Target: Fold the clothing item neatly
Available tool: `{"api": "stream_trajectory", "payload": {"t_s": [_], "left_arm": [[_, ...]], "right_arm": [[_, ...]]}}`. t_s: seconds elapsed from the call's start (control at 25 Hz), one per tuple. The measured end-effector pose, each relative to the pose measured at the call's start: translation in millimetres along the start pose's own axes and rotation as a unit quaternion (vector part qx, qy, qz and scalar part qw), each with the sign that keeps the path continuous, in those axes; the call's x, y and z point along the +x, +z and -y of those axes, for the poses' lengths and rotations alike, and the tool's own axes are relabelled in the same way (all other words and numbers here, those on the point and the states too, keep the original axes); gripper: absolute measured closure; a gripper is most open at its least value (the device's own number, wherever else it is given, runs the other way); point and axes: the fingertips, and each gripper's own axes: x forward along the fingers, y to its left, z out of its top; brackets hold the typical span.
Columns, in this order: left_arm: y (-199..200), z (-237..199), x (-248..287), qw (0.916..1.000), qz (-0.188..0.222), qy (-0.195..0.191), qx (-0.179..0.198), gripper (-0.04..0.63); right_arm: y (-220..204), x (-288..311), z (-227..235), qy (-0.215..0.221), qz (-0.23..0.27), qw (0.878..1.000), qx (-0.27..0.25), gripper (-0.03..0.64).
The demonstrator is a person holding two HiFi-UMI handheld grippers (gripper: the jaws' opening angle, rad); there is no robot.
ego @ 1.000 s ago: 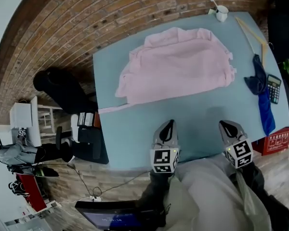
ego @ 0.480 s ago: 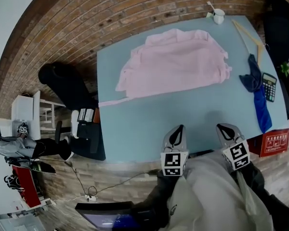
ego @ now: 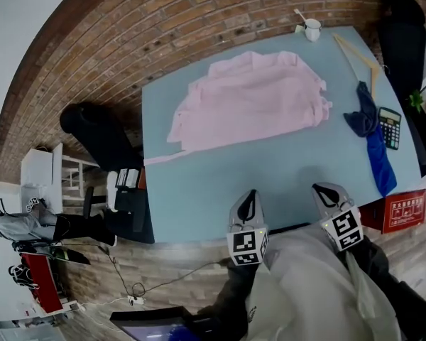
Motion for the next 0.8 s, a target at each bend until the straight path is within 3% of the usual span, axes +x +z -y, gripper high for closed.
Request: {"api": "stream_trajectory", "payload": {"t_s": [0.8], "left_arm": [[-22, 47, 5, 0.9995, -0.013, -0.026, 0.01, 0.588]], "right_arm": [[-26, -26, 10, -0.017, -0.012, 1.0, -0.017, 0.614]]}}
